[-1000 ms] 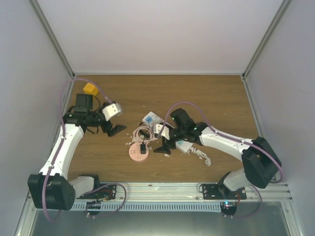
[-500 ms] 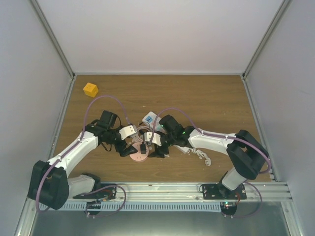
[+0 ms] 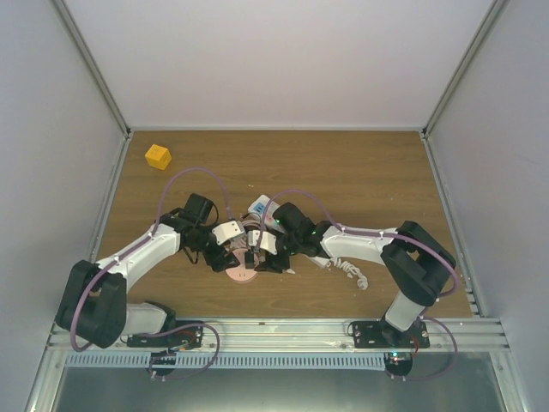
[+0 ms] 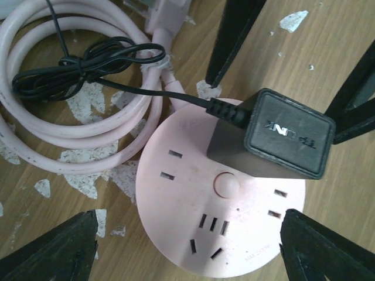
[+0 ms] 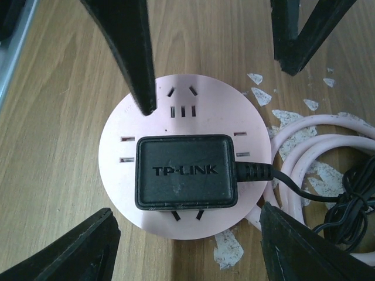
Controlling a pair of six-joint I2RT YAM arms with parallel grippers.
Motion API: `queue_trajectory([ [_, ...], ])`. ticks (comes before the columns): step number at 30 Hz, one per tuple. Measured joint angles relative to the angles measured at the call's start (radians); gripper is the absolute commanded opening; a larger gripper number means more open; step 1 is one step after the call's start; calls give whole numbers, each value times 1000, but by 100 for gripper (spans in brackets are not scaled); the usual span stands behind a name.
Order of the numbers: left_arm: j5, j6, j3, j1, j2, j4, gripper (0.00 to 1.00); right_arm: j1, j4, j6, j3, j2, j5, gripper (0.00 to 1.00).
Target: Pull the plug off the socket
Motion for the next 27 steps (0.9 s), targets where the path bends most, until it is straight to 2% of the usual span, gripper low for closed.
queue_trajectory([
  [10, -55, 0, 0, -7, 47, 25, 76, 10, 6, 6, 26, 34, 0, 64],
  [27, -121, 8, -22, -63, 95, 61, 74, 27, 25, 11, 37, 57, -8, 35],
])
